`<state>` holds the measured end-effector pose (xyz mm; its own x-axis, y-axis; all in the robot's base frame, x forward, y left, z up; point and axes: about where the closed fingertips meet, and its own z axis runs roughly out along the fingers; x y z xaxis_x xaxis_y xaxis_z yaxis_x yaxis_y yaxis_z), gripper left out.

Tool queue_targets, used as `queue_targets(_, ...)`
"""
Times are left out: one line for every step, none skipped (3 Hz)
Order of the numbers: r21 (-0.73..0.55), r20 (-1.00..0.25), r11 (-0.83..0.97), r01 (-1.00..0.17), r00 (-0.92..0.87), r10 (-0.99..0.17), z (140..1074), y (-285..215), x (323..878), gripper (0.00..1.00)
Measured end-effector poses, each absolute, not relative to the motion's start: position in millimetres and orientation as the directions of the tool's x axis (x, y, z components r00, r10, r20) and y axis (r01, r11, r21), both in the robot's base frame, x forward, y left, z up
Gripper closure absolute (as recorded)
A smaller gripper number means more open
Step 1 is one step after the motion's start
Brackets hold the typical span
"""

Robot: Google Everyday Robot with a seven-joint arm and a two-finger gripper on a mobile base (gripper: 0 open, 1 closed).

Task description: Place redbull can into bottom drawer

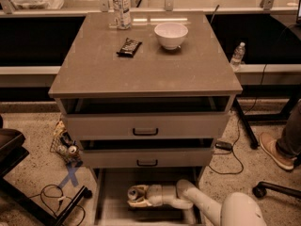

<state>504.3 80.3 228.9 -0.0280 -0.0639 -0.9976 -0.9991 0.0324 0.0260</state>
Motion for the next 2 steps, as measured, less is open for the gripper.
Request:
queue_targets(0.025,-0.997,0.029,-0.999,-0.026,-0.07,219,83,500,1.0)
queue_targets(0.016,-0.996,0.036,-0.999,-0.019,-0.083,209,84,495,1.0)
